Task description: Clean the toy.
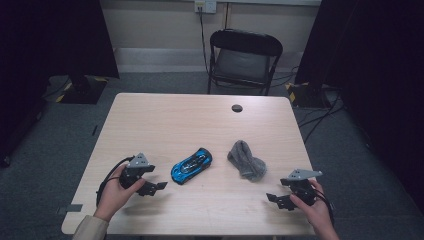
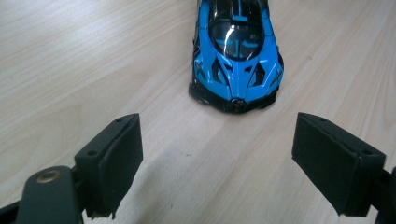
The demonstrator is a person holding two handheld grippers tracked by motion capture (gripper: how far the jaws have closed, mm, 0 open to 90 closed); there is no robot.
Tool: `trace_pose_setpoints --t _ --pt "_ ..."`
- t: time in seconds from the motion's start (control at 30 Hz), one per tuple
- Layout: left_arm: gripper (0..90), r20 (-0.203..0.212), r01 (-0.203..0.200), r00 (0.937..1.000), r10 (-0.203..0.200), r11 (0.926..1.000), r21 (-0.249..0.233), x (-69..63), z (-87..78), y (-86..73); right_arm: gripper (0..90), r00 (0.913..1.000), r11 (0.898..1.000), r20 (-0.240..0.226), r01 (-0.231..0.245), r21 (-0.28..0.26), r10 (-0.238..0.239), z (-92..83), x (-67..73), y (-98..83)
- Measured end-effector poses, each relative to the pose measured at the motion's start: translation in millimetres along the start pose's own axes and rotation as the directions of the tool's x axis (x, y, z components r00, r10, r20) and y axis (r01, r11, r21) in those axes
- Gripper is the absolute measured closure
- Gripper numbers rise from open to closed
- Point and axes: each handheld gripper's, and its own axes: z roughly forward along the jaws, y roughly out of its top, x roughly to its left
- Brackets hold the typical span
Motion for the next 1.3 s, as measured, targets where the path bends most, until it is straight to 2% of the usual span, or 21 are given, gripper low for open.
trace_pose_setpoints --t 0.23,0.33,0.43,0.5,0.63,0.73,0.83,1.03,1.13,1.3 --pt "16.1 -0.001 0.0 1.0 0.0 1.0 0.002 2.7 -1.8 -10.3 14.4 1.0 1.0 0.009 0.001 0.008 -0.001 1.1 -1.5 -3.5" --pt "16.1 -0.002 -0.019 0.9998 0.019 0.9998 0.001 3.4 -3.0 -13.6 14.5 0.9999 1.0 0.01 0.005 0.011 -0.005 2.3 -1.6 -4.7" --pt "16.1 0.003 -0.014 0.9999 0.014 0.9999 0.0 3.2 -2.9 -18.0 14.7 0.9998 1.0 0.017 0.008 0.014 -0.009 3.6 -2.3 -6.5" --pt "16.1 0.0 -0.034 0.9994 0.034 0.9994 0.006 3.8 -3.2 -20.6 14.7 0.9998 1.0 0.016 0.007 0.011 -0.008 3.5 -2.7 -6.8" --pt "15.9 -0.026 -0.053 0.9982 0.054 0.9985 0.007 5.0 -2.5 -26.1 14.7 0.9992 1.0 0.031 0.026 0.012 -0.027 4.0 -2.2 -7.5" --pt "15.9 -0.021 -0.052 0.9984 0.053 0.9985 0.014 5.3 -0.9 -29.9 14.6 0.9974 0.999 0.051 0.05 0.013 -0.051 4.9 -0.9 -8.5" --pt "15.9 -0.017 -0.064 0.9978 0.064 0.9975 0.028 3.9 0.9 -31.9 14.6 0.9965 0.998 0.06 0.059 0.006 -0.059 5.6 -0.4 -9.4" --pt "15.7 -0.018 -0.073 0.9971 0.073 0.9973 0.009 5.1 -0.6 -36.3 13.9 0.9952 0.998 0.073 0.067 -0.013 -0.066 6.6 -0.7 -11.6" --pt "15.2 -0.021 -0.106 0.9941 0.106 0.9944 0.005 5.1 -0.6 -38.4 13.4 0.9952 0.997 0.074 0.066 -0.03 -0.064 6.7 -1.0 -13.6" --pt "14.3 -0.027 -0.101 0.9946 0.101 0.9949 0.007 4.2 -0.4 -38.6 13.2 0.9948 0.997 0.081 0.066 -0.044 -0.062 7.1 -1.5 -15.2"
